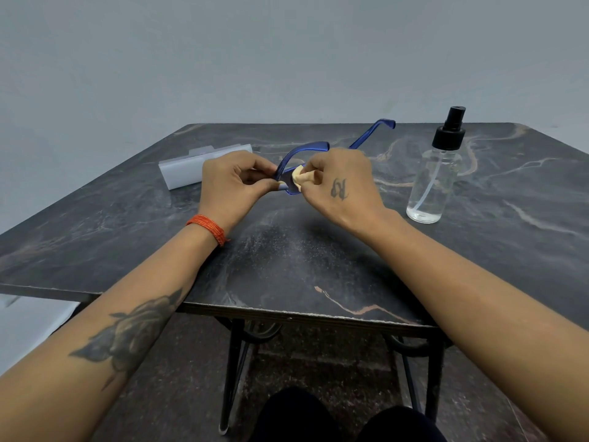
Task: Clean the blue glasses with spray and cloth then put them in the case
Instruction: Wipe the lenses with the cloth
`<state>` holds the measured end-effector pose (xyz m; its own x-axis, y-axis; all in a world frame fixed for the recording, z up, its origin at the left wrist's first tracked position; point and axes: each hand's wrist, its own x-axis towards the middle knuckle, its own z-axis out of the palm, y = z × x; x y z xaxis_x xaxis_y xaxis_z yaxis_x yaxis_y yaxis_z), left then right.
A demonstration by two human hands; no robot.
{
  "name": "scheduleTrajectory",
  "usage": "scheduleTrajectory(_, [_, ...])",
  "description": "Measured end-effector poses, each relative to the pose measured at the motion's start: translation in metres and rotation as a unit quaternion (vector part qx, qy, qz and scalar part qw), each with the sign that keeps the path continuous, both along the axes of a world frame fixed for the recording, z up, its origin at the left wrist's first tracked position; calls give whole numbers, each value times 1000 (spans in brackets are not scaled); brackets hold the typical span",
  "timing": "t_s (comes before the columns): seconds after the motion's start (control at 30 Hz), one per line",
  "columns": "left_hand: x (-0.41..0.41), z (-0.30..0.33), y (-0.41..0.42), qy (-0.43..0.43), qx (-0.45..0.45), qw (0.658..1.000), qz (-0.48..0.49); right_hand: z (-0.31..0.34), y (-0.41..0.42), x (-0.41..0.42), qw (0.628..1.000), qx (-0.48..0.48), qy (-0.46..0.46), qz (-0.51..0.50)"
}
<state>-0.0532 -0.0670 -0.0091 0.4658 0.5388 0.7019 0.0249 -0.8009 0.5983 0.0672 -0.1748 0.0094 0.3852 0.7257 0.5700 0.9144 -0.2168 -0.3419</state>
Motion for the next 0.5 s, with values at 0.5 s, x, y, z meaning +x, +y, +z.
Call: scheduleTrajectory(0.5, [-2, 1, 0, 2, -25, 1000, 8, -6, 5, 3, 991, 6, 90, 104])
